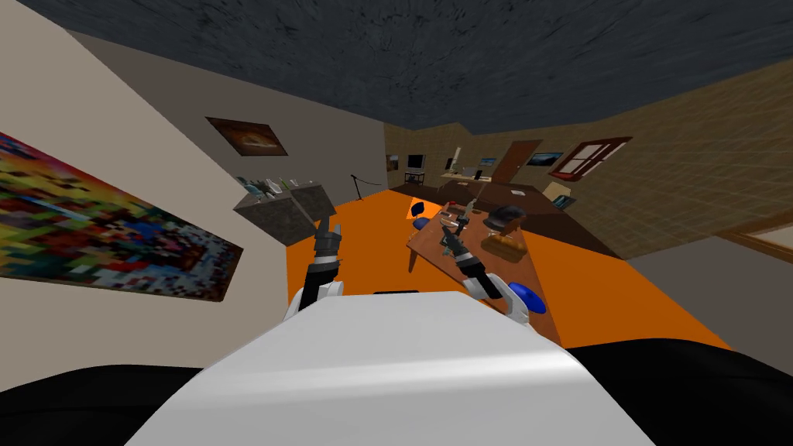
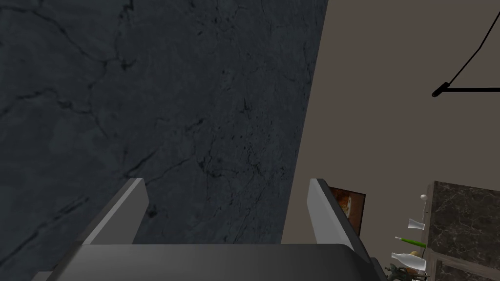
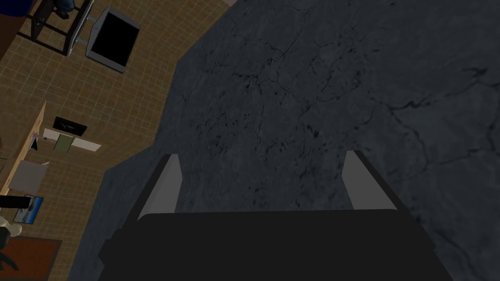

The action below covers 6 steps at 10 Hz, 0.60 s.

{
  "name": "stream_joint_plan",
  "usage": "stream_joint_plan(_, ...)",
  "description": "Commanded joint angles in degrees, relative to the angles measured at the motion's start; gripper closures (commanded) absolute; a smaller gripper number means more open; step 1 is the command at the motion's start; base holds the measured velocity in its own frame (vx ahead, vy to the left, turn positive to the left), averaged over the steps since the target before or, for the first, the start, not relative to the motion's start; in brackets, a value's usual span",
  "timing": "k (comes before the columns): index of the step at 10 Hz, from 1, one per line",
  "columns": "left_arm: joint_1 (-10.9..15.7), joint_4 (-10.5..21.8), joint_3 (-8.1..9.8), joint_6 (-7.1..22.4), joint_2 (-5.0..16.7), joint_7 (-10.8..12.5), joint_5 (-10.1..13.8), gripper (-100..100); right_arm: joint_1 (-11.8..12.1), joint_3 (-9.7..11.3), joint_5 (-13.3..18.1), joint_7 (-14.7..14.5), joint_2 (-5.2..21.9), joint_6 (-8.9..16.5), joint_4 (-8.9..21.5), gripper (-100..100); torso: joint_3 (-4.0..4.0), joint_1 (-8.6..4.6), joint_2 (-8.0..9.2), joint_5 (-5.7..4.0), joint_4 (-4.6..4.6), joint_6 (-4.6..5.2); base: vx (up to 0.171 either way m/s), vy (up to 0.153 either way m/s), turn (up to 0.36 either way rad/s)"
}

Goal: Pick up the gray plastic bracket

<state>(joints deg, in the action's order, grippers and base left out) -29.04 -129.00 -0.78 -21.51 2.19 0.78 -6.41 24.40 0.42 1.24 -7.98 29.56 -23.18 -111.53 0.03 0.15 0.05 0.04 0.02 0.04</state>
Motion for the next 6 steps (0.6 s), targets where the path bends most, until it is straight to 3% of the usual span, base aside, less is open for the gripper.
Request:
stream_joint_plan(1, 0.0, 0.0, 0.0, 0.0, 0.0, 0.0, 0.0, 0, -0.4, 0.3, -0.5, -0.7, 2.5, 0.7, 2.9, -100, 0.0, 0.0, 0.0, 0.0, 0.0, 0.0, 0.003, 0.054, 0.13)
stream_joint_plan(2, 0.0, 0.0, 0.0, 0.0, 0.0, 0.0, 0.0, 0, -0.4, 0.3, -0.5, -0.7, 2.5, 0.7, 3.2, -100, -0.02, 0.02, -0.04, -0.01, -0.01, -0.04, 0.001, 0.043, 0.086)
stream_joint_plan(4, 0.0, 0.0, 0.0, 0.0, 0.0, 0.0, 0.0, 0, -1.0, 0.7, -1.5, -1.9, 6.5, 2.4, 7.3, -100, -0.02, -0.02, -0.04, -0.01, -0.01, -0.03, 0.004, 0.051, 0.215)
stream_joint_plan(5, 0.0, 0.0, 0.0, 0.0, 0.0, 0.0, 0.0, 0, -1.0, 0.7, -1.5, -1.9, 6.6, 2.4, 8.4, -100, -0.05, 0.01, -0.08, -0.01, -0.02, -0.05, 0.008, 0.048, 0.095)
stream_joint_plan(6, 0.0, 0.0, 0.0, 0.0, 0.0, 0.0, 0.0, 0, -1.3, 0.9, -2.0, -2.5, 8.5, 3.4, 11.1, -100, -0.04, -0.01, -0.07, -0.01, -0.02, 0.01, 0.015, 0.054, 0.164)
